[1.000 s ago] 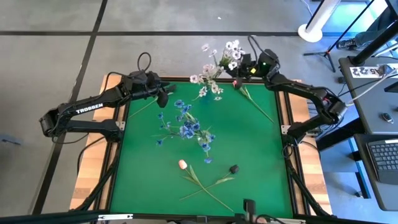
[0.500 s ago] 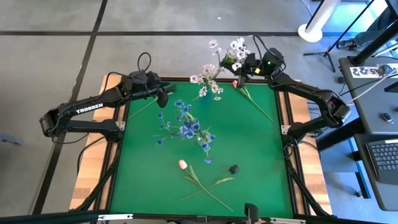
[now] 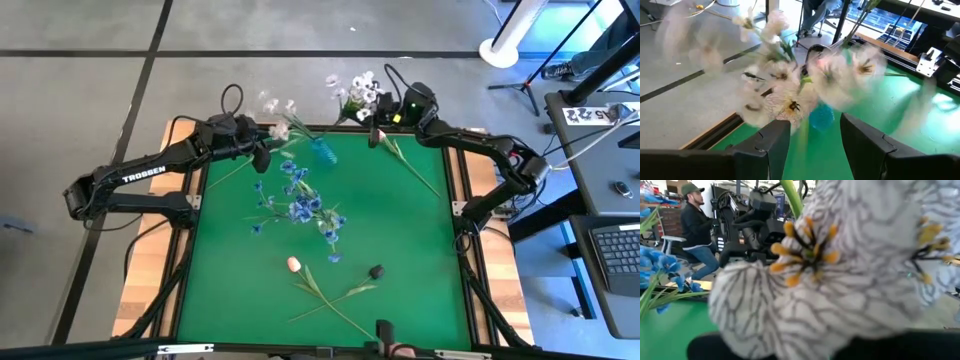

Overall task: Sort flowers into vase by color
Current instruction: Put the white flowers into the blue vase

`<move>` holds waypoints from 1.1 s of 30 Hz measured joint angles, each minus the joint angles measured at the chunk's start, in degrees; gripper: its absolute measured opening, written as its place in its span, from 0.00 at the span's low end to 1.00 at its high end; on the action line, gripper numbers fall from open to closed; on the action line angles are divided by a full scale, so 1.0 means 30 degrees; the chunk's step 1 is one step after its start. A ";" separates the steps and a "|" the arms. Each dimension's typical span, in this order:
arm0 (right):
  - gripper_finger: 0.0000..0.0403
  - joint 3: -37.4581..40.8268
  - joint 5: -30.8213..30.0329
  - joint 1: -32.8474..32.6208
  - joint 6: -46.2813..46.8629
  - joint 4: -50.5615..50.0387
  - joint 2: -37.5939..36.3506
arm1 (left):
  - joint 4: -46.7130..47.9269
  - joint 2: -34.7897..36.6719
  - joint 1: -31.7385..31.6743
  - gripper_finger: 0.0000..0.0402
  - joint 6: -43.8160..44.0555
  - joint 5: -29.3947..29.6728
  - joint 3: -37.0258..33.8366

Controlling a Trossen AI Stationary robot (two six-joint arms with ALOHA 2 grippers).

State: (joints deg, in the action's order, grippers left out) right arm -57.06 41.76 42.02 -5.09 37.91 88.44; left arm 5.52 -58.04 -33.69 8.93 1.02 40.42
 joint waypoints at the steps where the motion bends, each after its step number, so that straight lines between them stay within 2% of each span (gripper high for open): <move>1: 0.02 -0.0003 -0.0020 0.0000 -0.0099 -0.0080 -0.0021 | 0.0006 0.0000 0.0000 0.42 0.0000 0.0000 0.0000; 26: 0.02 0.0005 -0.0044 0.0000 -0.0441 -0.2763 -0.1396 | -0.0002 0.0000 -0.0001 0.42 -0.0012 0.0000 0.0000; 30: 0.02 0.0000 -0.0044 -0.0024 -0.0397 -0.2461 -0.1838 | -0.1490 -0.0007 -0.0001 0.42 -0.0018 -0.0191 0.0011; 33: 0.02 0.0000 -0.0037 -0.0290 0.0079 -0.1582 -0.1899 | -0.3288 -0.0015 -0.0001 0.42 -0.0149 -0.1254 0.0451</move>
State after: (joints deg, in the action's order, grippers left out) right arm -57.06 41.65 41.15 -4.86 33.16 82.74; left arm -4.34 -58.08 -33.69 8.48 -2.74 41.78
